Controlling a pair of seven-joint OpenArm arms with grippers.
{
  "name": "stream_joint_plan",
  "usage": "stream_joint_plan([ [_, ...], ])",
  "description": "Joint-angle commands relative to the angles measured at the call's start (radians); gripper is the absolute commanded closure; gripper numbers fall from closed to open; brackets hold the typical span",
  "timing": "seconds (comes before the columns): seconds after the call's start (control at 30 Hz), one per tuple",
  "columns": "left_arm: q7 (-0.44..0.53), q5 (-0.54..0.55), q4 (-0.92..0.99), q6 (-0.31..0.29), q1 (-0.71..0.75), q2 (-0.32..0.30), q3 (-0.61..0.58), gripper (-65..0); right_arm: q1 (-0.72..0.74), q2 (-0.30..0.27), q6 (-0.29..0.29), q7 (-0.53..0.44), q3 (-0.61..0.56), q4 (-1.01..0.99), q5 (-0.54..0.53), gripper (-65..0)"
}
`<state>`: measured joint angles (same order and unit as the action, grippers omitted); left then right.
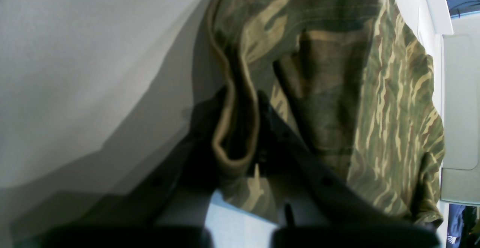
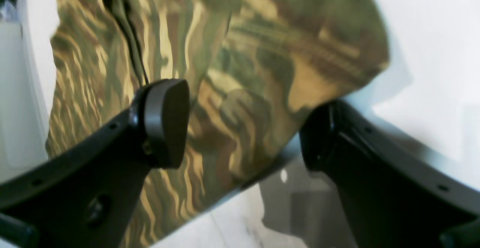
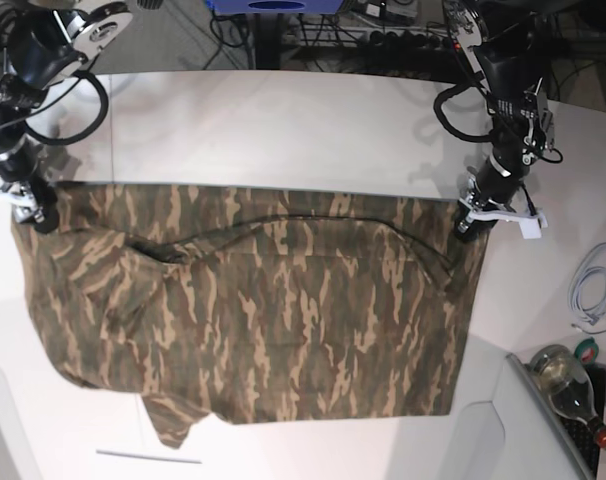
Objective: Layout the t-shirt on the table in an organized manner, then fold the t-shirt properly
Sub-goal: 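Adjust the left gripper's grip on the shirt edge, then lift the shirt edge with both grippers and drag it to straighten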
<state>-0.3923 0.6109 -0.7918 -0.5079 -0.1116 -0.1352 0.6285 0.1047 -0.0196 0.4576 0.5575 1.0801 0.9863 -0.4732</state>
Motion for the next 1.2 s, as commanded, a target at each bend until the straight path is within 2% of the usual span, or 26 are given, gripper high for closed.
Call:
stream_joint_plan([
  [0.0,-0.001,0.005,-0.011,-0.004,-0.007,-0.01,0.0,0.0,-0.001,-0.009,-0.016,0.003,-0.001,-0.013,0.031,-41.7],
  [0.03,-0.001,0.005,-0.011,-0.004,-0.007,-0.01,0.0,0.0,-0.001,-0.01,-0.016,-0.007,-0.001,-0.023,0.031,-40.8],
  [0.1,-0.001,0.005,-0.013,-0.004,-0.007,-0.01,0.0,0.0,-0.001,-0.012,-0.016,-0.011,-0.001,-0.028,0.031,-33.2],
  [0.2,-0.004,0.005,-0.019,-0.004,-0.007,-0.01,0.0,0.0,-0.001,-0.012,-0.016,-0.007,0.001,-0.027,0.031,-5.1],
  [0.23,-0.004,0.005,-0.019,-0.004,-0.009,-0.01,0.0,0.0,-0.001,-0.012,-0.016,-0.007,0.001,-0.023,0.031,0.0],
  [0.27,-0.006,0.005,-0.021,-0.004,-0.012,-0.01,0.0,0.0,-0.001,-0.012,-0.016,-0.006,0.001,-0.023,0.031,0.0],
  [0.3,-0.007,0.005,-0.024,-0.004,-0.013,-0.01,0.0,0.0,0.0,-0.015,-0.016,-0.004,-0.001,-0.02,0.031,-3.0],
  [0.33,-0.007,0.005,-0.039,-0.002,-0.015,-0.011,0.0,0.0,0.008,-0.032,-0.016,0.005,-0.001,-0.002,0.031,-2.3],
  [0.4,-0.012,0.005,-0.093,0.015,-0.015,-0.011,0.0,0.0,0.028,-0.047,-0.016,0.065,-0.001,0.024,0.031,-0.2],
  [0.5,-0.073,0.005,-0.199,0.081,-0.029,-0.011,0.0,0.0,0.08,-0.081,-0.018,0.169,-0.002,0.073,0.032,-0.6],
  [0.6,-0.122,0.005,-0.239,0.085,-0.084,-0.011,0.0,0.0,0.143,-0.113,-0.02,0.227,-0.056,0.085,0.032,-0.6],
  [0.63,-0.133,0.005,-0.239,0.085,-0.116,-0.011,-0.002,0.0,0.169,-0.124,-0.027,0.24,-0.087,0.085,0.031,-0.6],
  [0.77,-0.152,-0.036,-0.243,0.087,-0.256,-0.024,-0.066,0.0,0.295,-0.139,-0.125,0.247,-0.191,0.087,0.024,-0.6],
  [0.87,-0.199,-0.038,-0.312,0.088,-0.297,-0.021,-0.066,0.0,0.341,-0.144,-0.133,0.309,-0.197,0.187,0.023,-0.6],
  [0.93,-0.227,-0.038,-0.371,0.088,-0.276,-0.021,-0.066,0.0,0.323,-0.131,-0.133,0.359,-0.197,0.282,0.023,-0.6],
  [1.0,-0.227,-0.038,-0.43,0.088,-0.199,-0.016,-0.04,0.0,0.26,-0.096,-0.132,0.381,-0.197,0.363,0.023,-0.6],
  [1.17,-0.224,-0.038,-0.484,0.087,-0.006,0.012,0.046,0.0,0.088,-0.046,-0.124,0.349,-0.2,0.426,0.023,-0.6],
])
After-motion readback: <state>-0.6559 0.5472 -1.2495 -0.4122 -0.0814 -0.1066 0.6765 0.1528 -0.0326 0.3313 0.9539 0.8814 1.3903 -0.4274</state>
